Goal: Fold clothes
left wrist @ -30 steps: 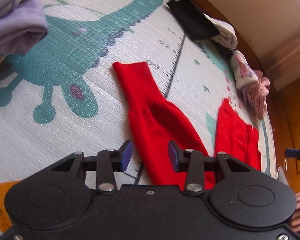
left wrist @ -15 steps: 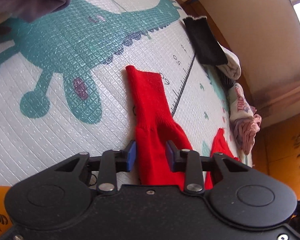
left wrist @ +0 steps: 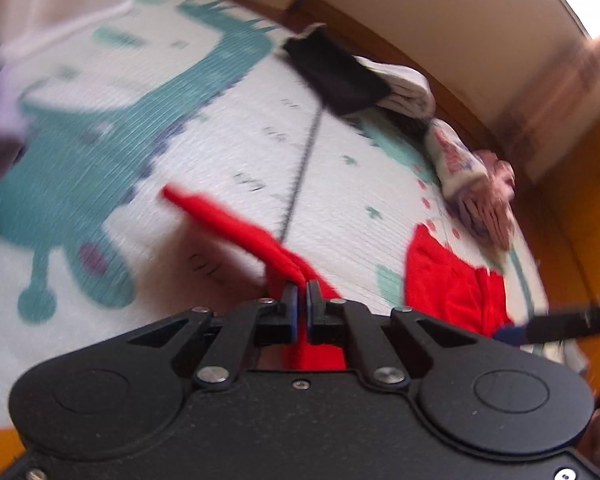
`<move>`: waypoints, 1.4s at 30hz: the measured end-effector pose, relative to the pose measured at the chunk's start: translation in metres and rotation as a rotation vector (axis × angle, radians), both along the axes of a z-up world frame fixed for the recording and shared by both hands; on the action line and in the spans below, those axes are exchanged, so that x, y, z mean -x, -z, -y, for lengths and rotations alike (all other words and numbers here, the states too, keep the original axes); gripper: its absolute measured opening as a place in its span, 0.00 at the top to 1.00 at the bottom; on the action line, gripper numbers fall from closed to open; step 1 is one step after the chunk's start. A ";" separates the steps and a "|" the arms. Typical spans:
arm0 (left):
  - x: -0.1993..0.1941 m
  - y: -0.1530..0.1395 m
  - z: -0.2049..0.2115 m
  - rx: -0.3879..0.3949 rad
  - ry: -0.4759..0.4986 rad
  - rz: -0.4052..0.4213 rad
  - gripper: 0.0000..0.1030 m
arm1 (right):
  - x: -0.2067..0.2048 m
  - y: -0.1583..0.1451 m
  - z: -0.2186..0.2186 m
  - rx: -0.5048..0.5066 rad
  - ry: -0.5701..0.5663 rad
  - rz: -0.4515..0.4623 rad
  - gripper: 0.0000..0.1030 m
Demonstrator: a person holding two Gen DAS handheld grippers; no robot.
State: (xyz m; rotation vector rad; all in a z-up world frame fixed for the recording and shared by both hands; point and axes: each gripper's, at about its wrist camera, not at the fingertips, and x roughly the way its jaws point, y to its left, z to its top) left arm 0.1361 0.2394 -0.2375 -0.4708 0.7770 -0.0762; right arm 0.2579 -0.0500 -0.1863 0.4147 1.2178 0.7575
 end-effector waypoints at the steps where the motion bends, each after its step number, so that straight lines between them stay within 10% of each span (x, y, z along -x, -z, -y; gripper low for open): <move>1: -0.001 -0.003 0.010 -0.032 0.029 0.011 0.99 | -0.002 0.000 -0.002 -0.005 0.011 0.000 0.45; 9: -0.003 0.002 0.088 -0.344 0.333 0.085 0.99 | -0.011 0.027 0.003 -0.043 0.130 -0.073 0.44; 31: 0.013 0.000 0.115 -0.393 0.448 0.146 0.99 | -0.008 0.098 0.010 -0.187 0.384 -0.205 0.43; 36: 0.023 -0.013 0.125 -0.402 0.476 0.190 0.99 | -0.012 0.088 0.014 -0.200 0.374 -0.152 0.83; 42: 0.034 -0.037 0.105 -0.317 0.415 0.240 0.93 | -0.019 0.065 0.026 -0.209 0.352 -0.092 0.91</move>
